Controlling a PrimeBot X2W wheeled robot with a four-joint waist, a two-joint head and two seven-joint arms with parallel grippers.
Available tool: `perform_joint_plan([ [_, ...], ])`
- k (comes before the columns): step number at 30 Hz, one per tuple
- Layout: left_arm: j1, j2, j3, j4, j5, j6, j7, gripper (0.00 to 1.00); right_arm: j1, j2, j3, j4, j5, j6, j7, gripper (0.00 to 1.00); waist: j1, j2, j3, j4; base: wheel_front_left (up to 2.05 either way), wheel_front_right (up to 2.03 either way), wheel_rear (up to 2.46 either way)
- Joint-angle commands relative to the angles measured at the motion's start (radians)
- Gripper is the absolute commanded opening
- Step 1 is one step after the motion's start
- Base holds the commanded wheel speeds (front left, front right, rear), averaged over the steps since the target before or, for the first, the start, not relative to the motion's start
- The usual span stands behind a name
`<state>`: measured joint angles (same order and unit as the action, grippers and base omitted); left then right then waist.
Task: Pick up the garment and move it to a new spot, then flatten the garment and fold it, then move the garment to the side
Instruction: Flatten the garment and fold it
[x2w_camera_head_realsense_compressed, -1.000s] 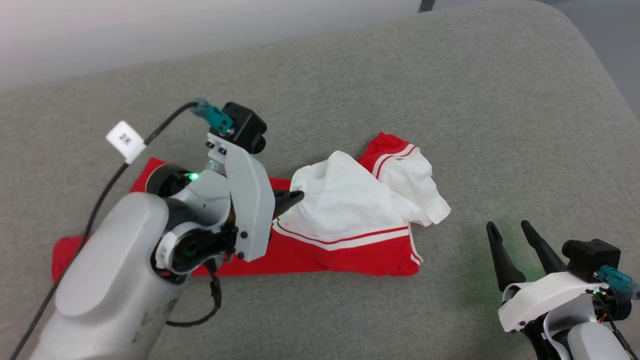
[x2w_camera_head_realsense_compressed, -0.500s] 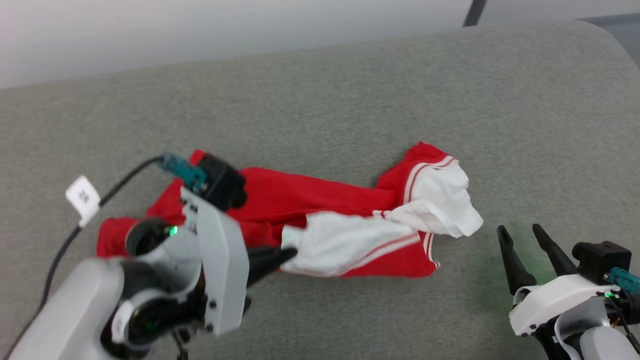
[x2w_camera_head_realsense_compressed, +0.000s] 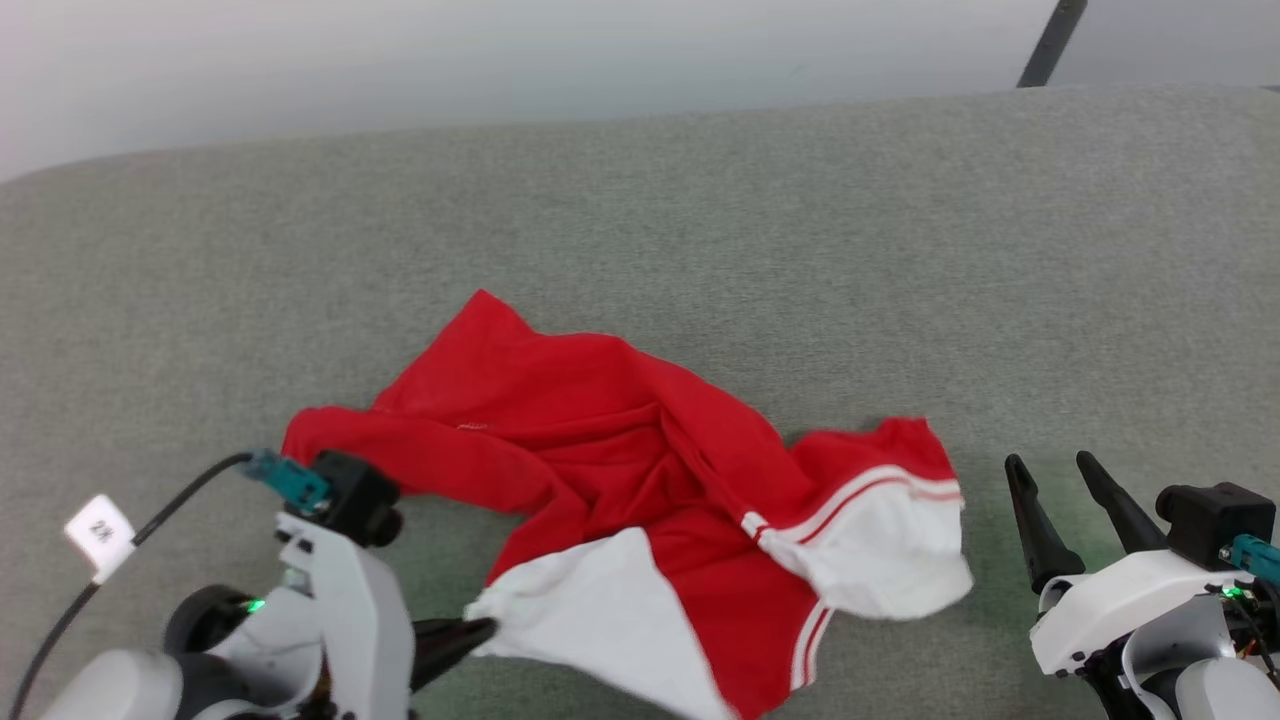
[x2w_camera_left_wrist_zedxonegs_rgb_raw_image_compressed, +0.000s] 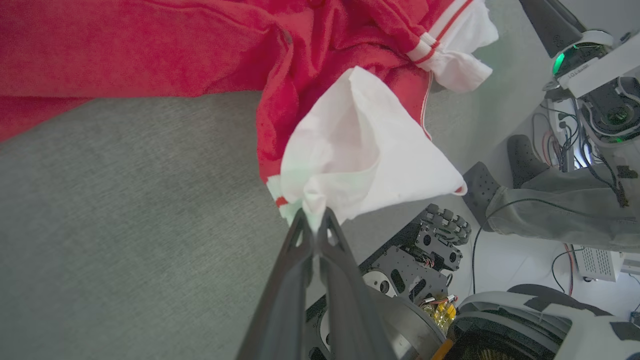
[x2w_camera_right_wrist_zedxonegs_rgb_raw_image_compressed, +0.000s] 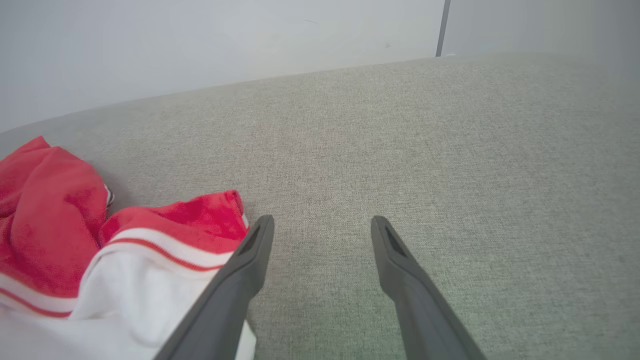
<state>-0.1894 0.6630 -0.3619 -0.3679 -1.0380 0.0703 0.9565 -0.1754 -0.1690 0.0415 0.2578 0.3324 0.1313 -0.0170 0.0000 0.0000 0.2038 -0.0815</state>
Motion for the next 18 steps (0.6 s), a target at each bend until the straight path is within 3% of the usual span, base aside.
perform_joint_plan([
  [1, 0.016, 0.008, 0.012, 0.016, 0.012, 0.004, -0.01, 0.0, 0.005, -0.003, -0.002, -0.007, -0.011, -0.001, 0.003, 1.0, 0.0, 0.0, -0.001, 0.012, 0.0, 0.0, 0.0],
  [5, 0.027, 0.041, 0.025, 0.075, 0.052, -0.015, -0.041, 0.0, 0.007, -0.003, -0.005, -0.017, -0.013, -0.001, 0.014, 1.0, 0.0, 0.0, -0.002, 0.023, 0.0, 0.0, 0.0],
  [9, 0.003, 0.055, 0.03, 0.155, 0.092, -0.039, -0.081, 0.14, 0.008, -0.005, -0.006, -0.024, -0.014, -0.001, 0.02, 1.0, 0.0, 0.0, -0.002, 0.028, 0.0, 0.0, 0.0],
  [11, -0.01, 0.056, 0.03, 0.205, 0.102, -0.055, -0.097, 0.0, 0.008, -0.005, -0.003, -0.026, -0.014, -0.001, 0.023, 1.0, 0.0, 0.0, -0.003, 0.028, 0.0, 0.0, 0.0],
  [14, -0.037, 0.057, 0.022, 0.276, 0.135, -0.08, -0.129, 0.07, 0.005, -0.007, 0.002, -0.028, -0.01, -0.001, 0.024, 1.0, 0.0, 0.0, -0.001, 0.025, 0.0, 0.0, 0.0],
  [17, -0.062, 0.04, 0.014, 0.35, 0.148, -0.099, -0.156, 0.22, 0.002, -0.008, 0.007, -0.028, -0.007, -0.001, 0.026, 1.0, 0.0, 0.0, 0.001, 0.02, 0.0, 0.0, 0.0],
  [18, -0.072, 0.034, 0.012, 0.371, 0.15, -0.106, -0.162, 0.33, 0.001, -0.008, 0.009, -0.028, -0.006, -0.001, 0.026, 1.0, 0.0, 0.0, 0.002, 0.018, 0.0, 0.0, 0.0],
])
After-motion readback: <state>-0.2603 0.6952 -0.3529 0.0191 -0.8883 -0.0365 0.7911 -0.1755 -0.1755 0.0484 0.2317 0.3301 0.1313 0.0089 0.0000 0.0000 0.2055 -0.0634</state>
